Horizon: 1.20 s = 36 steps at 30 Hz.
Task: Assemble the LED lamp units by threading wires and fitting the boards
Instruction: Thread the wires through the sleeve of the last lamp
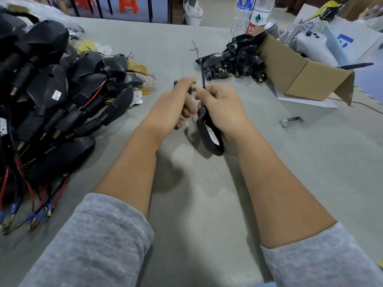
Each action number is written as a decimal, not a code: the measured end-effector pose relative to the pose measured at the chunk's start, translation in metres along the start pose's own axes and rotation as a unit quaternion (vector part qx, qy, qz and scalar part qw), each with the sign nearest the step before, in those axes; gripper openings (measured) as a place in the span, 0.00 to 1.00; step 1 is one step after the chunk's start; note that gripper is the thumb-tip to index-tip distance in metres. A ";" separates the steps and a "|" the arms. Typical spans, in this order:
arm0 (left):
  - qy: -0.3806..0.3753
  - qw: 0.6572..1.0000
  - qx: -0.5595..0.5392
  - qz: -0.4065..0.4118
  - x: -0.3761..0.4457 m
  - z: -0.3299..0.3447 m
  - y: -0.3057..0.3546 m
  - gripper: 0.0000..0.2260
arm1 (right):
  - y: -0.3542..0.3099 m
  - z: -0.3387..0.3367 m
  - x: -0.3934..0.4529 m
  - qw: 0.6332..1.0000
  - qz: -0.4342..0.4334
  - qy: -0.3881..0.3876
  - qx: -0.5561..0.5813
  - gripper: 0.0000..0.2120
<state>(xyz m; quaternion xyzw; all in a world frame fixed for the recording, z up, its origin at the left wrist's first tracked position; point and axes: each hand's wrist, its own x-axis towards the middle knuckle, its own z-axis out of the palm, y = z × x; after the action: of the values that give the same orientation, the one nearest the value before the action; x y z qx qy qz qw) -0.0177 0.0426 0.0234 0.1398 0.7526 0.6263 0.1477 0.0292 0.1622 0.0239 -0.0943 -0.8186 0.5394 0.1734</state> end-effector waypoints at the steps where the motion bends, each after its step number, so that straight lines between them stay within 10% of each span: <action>1: 0.045 0.999 -0.022 -0.004 0.003 -0.001 -0.001 0.26 | 0.000 0.001 -0.001 1.000 -0.004 -0.022 -0.021 0.14; 8: 0.104 0.909 -0.404 -0.023 0.011 -0.019 -0.005 0.15 | -0.006 0.004 -0.009 0.979 -0.017 -0.185 -0.085 0.08; 16: 0.168 0.838 -0.518 0.032 0.011 -0.024 -0.002 0.14 | -0.011 -0.003 -0.013 0.965 0.020 -0.261 -0.031 0.06; 22: 0.218 0.899 -0.380 0.019 0.017 -0.025 -0.004 0.14 | -0.015 -0.017 -0.012 0.925 0.049 -0.369 -0.078 0.12; 28: 0.228 0.968 -0.080 0.071 0.021 -0.020 -0.012 0.11 | -0.004 -0.006 0.019 0.988 0.032 -0.101 -0.110 0.10; 36: 0.190 0.976 0.060 0.089 0.019 -0.009 -0.019 0.08 | 0.019 0.022 0.055 0.917 -0.048 -0.066 -0.391 0.23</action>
<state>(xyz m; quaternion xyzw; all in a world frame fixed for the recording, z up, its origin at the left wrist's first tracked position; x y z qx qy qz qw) -0.0387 0.0390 0.0057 0.0935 0.7874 0.6060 -0.0634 -0.0302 0.1699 0.0083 -0.0797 -0.9774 0.1720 0.0940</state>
